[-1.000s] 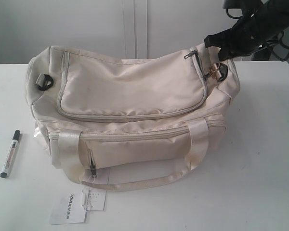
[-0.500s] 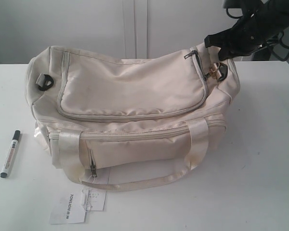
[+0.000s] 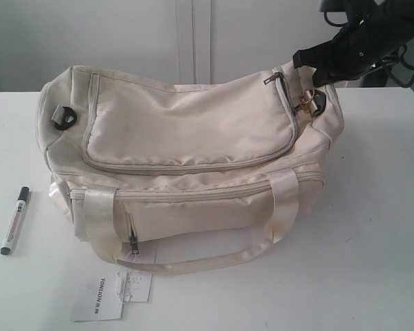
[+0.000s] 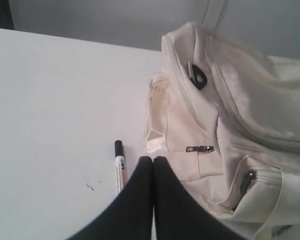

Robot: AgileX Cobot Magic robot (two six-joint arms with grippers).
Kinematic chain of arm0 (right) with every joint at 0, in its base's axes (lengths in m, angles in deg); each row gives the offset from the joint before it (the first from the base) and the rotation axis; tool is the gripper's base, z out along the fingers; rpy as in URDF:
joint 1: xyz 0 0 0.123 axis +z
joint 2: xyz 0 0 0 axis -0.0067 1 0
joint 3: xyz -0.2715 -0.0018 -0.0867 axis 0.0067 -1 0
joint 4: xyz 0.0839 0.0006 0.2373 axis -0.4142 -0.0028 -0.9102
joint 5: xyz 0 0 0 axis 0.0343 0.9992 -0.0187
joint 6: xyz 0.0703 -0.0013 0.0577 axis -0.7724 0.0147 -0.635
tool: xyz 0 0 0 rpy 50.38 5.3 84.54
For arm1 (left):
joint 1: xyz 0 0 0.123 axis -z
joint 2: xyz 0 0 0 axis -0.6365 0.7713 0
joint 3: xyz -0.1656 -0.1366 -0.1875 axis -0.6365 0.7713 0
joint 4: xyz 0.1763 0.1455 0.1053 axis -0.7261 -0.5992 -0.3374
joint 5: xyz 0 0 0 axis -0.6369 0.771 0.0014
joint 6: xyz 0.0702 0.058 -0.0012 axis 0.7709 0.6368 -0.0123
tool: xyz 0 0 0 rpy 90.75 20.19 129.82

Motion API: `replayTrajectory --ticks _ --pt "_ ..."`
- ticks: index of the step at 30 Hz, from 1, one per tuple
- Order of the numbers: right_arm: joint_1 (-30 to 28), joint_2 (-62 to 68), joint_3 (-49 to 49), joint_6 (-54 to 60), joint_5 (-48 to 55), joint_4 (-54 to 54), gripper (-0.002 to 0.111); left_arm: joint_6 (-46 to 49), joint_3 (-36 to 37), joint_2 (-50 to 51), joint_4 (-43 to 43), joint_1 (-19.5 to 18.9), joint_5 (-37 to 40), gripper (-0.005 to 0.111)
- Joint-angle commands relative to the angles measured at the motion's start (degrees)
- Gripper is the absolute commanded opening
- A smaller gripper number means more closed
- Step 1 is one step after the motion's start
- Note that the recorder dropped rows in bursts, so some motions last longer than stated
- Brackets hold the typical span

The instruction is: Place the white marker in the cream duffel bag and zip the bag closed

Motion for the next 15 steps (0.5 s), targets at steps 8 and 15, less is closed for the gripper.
replayTrajectory --ticks 8,15 --pt "-0.61 -0.05 0.38 0.57 -1.74 0.28 0.000 13.13 -12.52 17.92 4.85 -0.12 13.09 0.000" --pt "-0.61 -0.05 0.38 0.57 -1.84 0.28 0.000 40.04 -18.54 26.16 26.52 0.29 18.42 0.000"
